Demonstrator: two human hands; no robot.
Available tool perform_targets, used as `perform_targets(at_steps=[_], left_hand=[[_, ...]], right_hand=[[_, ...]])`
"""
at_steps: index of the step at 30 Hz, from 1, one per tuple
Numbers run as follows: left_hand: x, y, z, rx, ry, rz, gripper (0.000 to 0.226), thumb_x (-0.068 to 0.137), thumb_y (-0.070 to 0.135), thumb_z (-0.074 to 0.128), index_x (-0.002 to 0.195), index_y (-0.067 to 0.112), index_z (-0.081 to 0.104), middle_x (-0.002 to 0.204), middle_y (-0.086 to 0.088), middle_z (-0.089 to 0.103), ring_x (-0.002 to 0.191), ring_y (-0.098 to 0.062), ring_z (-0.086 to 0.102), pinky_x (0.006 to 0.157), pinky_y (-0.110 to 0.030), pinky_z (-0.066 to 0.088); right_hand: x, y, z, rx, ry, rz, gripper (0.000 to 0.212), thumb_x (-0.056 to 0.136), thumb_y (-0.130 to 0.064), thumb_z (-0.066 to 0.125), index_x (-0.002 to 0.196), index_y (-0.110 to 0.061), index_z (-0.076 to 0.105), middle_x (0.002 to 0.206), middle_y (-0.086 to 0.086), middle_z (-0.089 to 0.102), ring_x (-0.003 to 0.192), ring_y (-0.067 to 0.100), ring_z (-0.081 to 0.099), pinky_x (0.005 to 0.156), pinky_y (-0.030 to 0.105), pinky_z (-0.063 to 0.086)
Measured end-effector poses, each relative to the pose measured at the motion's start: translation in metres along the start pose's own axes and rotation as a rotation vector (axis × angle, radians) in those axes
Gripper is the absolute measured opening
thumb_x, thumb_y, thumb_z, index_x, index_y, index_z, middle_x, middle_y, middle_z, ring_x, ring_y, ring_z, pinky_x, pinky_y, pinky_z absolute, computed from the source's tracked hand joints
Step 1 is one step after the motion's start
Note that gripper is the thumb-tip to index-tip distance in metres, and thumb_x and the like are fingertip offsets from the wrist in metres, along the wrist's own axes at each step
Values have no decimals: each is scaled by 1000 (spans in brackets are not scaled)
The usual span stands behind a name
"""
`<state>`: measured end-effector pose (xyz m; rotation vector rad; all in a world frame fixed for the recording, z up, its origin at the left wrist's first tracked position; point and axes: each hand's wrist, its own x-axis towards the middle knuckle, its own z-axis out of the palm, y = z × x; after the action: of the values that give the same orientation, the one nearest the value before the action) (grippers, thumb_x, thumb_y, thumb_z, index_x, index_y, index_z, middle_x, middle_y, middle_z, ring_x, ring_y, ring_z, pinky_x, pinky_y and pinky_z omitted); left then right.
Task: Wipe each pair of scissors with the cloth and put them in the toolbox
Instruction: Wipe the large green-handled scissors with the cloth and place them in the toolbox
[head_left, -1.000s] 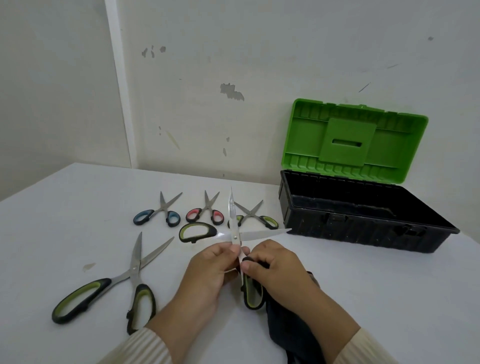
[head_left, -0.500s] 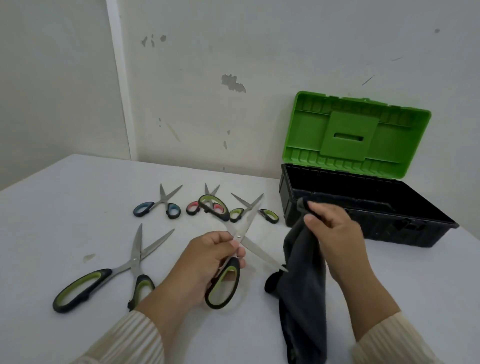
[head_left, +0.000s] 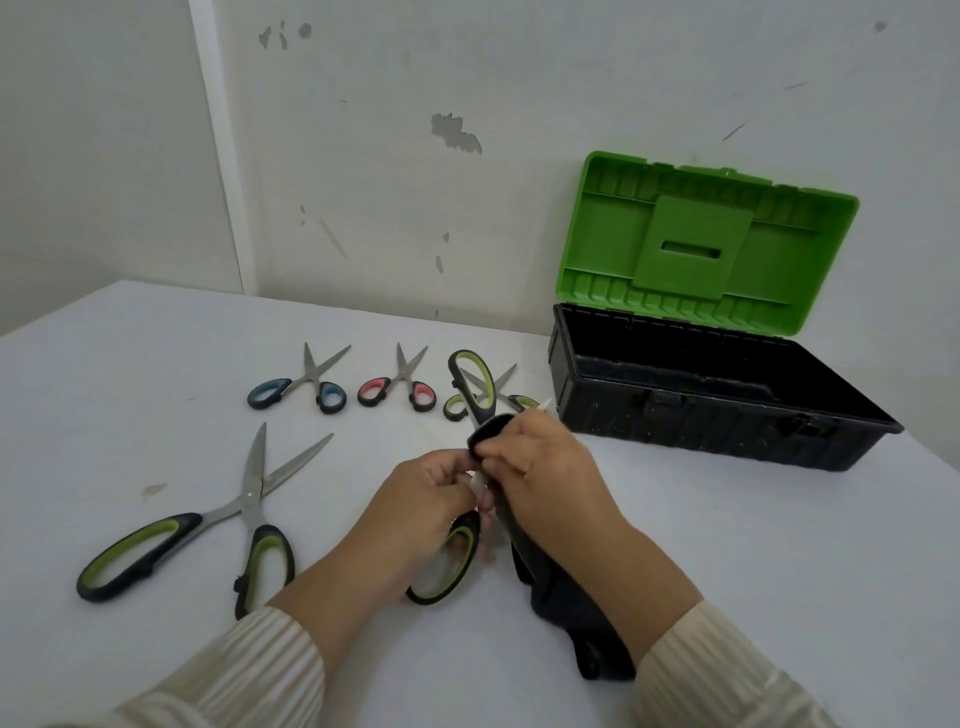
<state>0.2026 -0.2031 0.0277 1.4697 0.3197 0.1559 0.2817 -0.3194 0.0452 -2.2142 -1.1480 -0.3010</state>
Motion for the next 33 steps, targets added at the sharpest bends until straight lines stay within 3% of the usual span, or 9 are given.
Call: perform_targets(at_steps=[5,8,13,17,22,25,27,30,33], left_hand=[[-2,3,4,-46,22,-11,24,88,-9,49,99,7,64,69,-12,62,51,-17,60,52,-31,52],[-1,3,2,-17,11,4,21,87,-9,48,89,2,66,69,-13,61,57,-21,59,55,-33,49],[-3,4,1,21,7,-10,29,88,-8,48,109,4,64,73,-12,62,52,-12,61,50,-29,52],[-3,3,0,72,19,17,24,87,-9,47,92,2,67,68,-10,62,57,-22,57,58,-33,50],[-8,8,-1,19,-27,-37,34,88,-7,49,89,23,66,70,-8,65,53,-15,60,54,-32,53],[-5,10,-3,-23,-2,-51,35,88,-7,50,87,25,65,66,-6,66,53,-17,61,56,-36,53],[-4,9,-4,-34,7,-53,31,88,-7,50,91,21,64,63,-5,66,53,-19,60,56,-36,52],[-6,7,-2,-10,-22,-22,27,88,-9,48,96,9,66,62,-7,63,53,-21,57,53,-32,50],[-8,9,-2,26,-7,-6,30,88,-8,49,93,14,69,62,-6,64,56,-23,57,53,-32,52]], right_hand=[[3,3,-6,2,124,81,17,86,-10,54,91,-10,70,92,8,60,82,18,52,70,13,40],[-3,-3,1,-32,33,11,16,85,-10,55,92,-11,70,91,7,61,83,19,53,71,20,41],[2,6,-8,31,212,97,14,81,-5,64,89,-11,72,83,5,60,74,7,52,71,1,36],[-8,-10,0,-38,-69,25,16,87,-9,55,93,-9,70,85,6,56,82,21,55,73,24,44],[4,32,-25,103,466,386,14,82,-13,63,91,-20,72,89,2,61,87,12,56,74,-5,30],[-4,33,-37,218,633,392,17,83,-12,62,93,-23,69,88,-5,60,90,6,56,76,-3,33],[-10,19,-28,181,516,195,16,81,-10,65,90,-21,70,83,-10,58,84,1,53,77,1,35],[-14,8,-2,56,123,-26,17,80,-17,62,93,-19,72,83,-9,54,76,0,50,72,5,40],[-4,17,-1,83,219,40,17,78,-14,61,90,-12,73,82,0,56,75,2,49,71,2,38]])
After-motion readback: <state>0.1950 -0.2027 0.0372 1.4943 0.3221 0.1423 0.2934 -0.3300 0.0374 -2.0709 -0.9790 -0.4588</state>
